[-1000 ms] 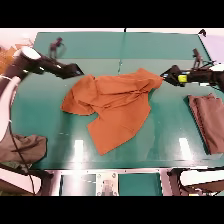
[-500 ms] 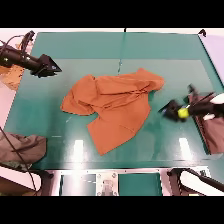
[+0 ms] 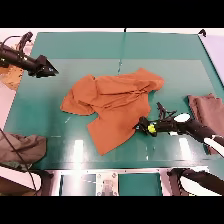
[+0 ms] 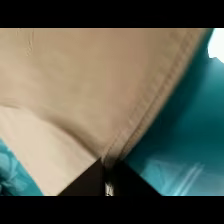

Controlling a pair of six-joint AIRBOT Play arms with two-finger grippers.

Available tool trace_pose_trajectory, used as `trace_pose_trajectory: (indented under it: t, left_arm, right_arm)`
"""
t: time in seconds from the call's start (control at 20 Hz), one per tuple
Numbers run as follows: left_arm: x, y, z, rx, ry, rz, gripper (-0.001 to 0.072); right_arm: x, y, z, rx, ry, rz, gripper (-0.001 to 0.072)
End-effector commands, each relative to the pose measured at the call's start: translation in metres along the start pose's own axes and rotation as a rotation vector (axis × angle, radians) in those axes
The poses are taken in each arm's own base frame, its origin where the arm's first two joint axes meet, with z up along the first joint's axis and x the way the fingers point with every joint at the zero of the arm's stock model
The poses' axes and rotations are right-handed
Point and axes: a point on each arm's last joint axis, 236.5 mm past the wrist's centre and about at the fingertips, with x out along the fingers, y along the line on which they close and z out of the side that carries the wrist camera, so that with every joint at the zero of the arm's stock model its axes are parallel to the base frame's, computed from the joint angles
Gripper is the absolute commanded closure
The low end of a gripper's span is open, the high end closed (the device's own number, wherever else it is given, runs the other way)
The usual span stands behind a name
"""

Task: Fold the shirts.

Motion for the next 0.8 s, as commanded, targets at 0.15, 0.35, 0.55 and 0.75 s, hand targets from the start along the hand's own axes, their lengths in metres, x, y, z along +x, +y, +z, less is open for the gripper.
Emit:
trace_pose_trajectory:
  t: [0.15, 0.35, 0.55, 0.75]
  left_arm:
    - [-0.001, 0.013, -0.009, -0.002, 0.039, 0.053, 0.0173]
    - [0.0, 0.025, -0.016, -0.031, 0.064, 0.099, 0.0173]
    - [0.025, 0.036, -0.058, -0.139, 0.193, 0.063, 0.0173]
    - [0.073, 0.033, -0.133, -0.233, 0.412, -0.009, 0.0174]
  right_arm:
    - [-0.11, -0.037, 0.092, -0.027, -0.153, -0.133, 0.0697]
    - [-0.205, -0.115, 0.147, 0.191, -0.395, -0.24, 0.0697]
    - [-0.188, -0.143, 0.137, 0.231, -0.316, -0.279, 0.0697]
    - [-0.171, -0.138, 0.137, 0.19, -0.277, -0.285, 0.0697]
